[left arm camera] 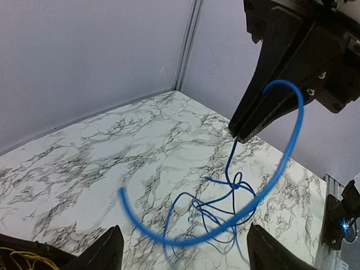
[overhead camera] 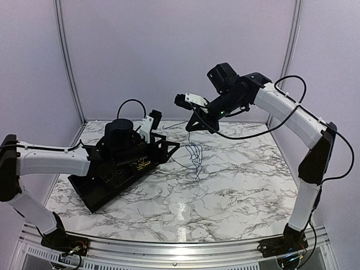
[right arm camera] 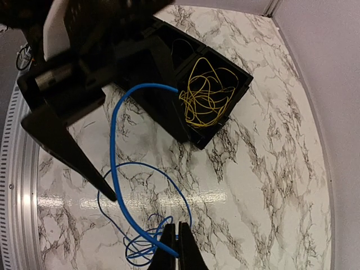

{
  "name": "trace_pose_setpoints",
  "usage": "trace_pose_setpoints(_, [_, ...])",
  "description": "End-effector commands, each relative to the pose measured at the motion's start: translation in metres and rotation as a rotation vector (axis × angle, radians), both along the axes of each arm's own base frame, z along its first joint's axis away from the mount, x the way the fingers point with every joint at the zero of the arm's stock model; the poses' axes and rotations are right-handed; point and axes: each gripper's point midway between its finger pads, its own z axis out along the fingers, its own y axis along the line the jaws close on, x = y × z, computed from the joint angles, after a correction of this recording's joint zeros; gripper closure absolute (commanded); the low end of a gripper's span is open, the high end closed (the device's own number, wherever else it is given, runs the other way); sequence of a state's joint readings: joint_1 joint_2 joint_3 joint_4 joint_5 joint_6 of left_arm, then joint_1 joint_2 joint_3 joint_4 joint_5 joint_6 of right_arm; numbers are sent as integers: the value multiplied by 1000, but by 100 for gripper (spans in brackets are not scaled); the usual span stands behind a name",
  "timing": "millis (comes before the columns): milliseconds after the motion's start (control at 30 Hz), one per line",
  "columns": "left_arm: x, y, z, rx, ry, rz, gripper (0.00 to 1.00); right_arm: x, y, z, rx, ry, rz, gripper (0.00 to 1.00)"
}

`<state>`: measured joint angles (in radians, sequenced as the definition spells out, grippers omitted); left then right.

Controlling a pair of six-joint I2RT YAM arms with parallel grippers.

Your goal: Untangle the cables

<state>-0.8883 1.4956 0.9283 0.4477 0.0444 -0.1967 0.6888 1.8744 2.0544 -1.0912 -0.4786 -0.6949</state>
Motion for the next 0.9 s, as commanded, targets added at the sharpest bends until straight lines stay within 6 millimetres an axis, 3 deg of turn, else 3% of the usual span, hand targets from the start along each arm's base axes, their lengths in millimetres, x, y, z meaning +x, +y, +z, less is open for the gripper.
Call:
trace_pose_setpoints(0, [7,-40,24,-171,-67,-49,21,-6,2,25,66,59,-43,100])
trace_pose_setpoints(167, [7,-86,-10,-227,-1,-106,28,-9,5,57,139,39,-44,100])
trace_pose_setpoints(267, [3,-109,-27,-232,33,-141,45,-10,4,84,198,2,-37,100])
trace_pose_setpoints(433, [-8,-128,-57,-220,97,-182,69,-13,-5,159,359,-134,-44,100])
trace_pose_setpoints(567, [-16,-137,-96,-189,191,-211,90,-21,-28,231,568,-226,-99,100])
trace_pose_setpoints(700, [-22,-138,-132,-132,274,-190,96,-38,-64,304,771,-353,-129,100])
trace_pose_setpoints(867, [-35,-138,-174,-67,363,-182,96,-55,-92,358,899,-519,-147,100])
